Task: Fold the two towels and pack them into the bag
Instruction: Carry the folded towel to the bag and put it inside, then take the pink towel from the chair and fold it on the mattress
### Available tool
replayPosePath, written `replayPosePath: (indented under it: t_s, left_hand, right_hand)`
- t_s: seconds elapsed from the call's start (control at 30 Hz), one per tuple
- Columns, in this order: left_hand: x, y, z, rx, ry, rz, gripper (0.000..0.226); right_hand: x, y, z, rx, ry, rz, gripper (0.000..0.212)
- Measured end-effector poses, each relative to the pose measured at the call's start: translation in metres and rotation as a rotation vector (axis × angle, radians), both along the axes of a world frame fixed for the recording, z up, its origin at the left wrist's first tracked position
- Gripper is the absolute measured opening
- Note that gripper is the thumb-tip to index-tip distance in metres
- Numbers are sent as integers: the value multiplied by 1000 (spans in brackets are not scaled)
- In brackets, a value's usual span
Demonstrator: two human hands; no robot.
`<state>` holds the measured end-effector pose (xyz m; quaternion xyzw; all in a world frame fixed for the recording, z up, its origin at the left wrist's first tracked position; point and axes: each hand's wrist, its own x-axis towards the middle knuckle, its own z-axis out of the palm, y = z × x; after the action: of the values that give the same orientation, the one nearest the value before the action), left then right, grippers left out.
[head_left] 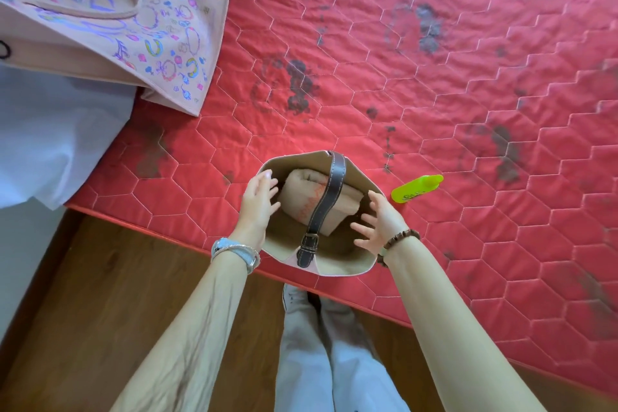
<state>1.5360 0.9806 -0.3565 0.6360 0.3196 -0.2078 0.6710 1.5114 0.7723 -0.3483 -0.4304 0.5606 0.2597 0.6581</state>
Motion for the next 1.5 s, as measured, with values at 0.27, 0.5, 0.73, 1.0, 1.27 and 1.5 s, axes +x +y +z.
replayPosePath:
  t_s: [0.27,0.5,0.73,1.0,1.27,1.5]
  left_hand:
    - [-8,17,82,-29,-88,45,41]
    - [-15,28,158,-138,-179,93,42]
    - [-12,36,223,-193,-297,-1,38]
    - [-25,22,261,-222,-373,-118,36]
    - [-44,-32,285,-250,-426,-272,38]
    - [-85,-98,307,-289,-488,-440,44]
  right_hand:
    - [-1,-9,84,-20,-180,-41,45]
    - [-20,-13,162,2,-347,-90,42]
    - [-29,-19,227,-2,-532,-91,40]
    - [-73,-41,275,-85,-680,-105,41]
    - [-131,-77,301,-92,-811,-231,49]
    - [-202,-118,321,-176,-868,-316,39]
